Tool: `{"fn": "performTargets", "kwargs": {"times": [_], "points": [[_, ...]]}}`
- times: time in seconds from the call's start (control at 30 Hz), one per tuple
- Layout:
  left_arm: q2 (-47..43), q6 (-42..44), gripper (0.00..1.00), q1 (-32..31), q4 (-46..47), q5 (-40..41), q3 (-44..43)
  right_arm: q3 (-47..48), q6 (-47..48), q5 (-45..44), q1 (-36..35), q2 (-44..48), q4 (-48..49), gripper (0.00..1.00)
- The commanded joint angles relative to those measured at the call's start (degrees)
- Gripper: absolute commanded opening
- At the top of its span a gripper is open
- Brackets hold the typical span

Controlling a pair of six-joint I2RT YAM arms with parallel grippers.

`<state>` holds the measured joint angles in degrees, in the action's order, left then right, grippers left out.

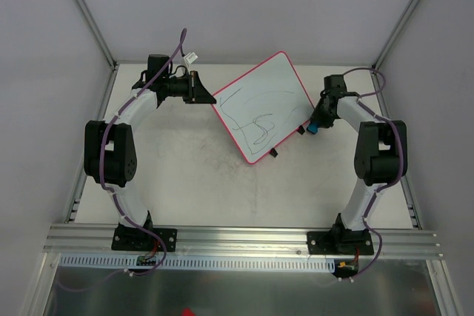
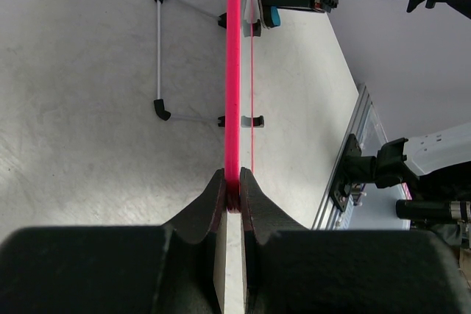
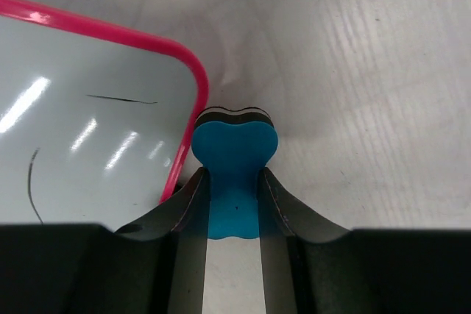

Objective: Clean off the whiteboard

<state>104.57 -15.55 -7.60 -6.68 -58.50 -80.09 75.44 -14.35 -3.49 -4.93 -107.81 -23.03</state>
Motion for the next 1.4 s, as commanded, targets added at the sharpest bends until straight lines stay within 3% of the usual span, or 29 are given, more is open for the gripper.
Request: {"fn": "performTargets", "kwargs": {"times": [0.0, 0.4, 0.73, 1.0, 1.37], "points": [[-2.3, 4.4, 0.0, -1.5, 1.4, -2.7, 0.6, 3.4, 0.4, -2.3, 2.2, 0.8, -3.3, 0.0], [-2.3, 4.6, 0.0, -1.5, 1.3, -4.2, 1.4, 9.0, 2.7, 7.4, 3.0, -0.8, -0.4, 0.0], [-2.1, 4.2, 0.0, -1.5, 1.1, -4.4, 1.2, 11.2, 3.2, 9.3, 2.8, -5.4, -0.2, 0.01], [-1.3, 3.8, 0.0, -1.5, 0.7, -4.8, -0.8, 11.1, 3.4, 4.8, 2.3, -5.8, -3.0, 0.0], [-1.3, 3.9, 0.0, -1.5, 0.1, -5.0, -1.2, 10.1, 4.0, 6.7, 1.3, -5.1, -2.0, 0.0]]}}
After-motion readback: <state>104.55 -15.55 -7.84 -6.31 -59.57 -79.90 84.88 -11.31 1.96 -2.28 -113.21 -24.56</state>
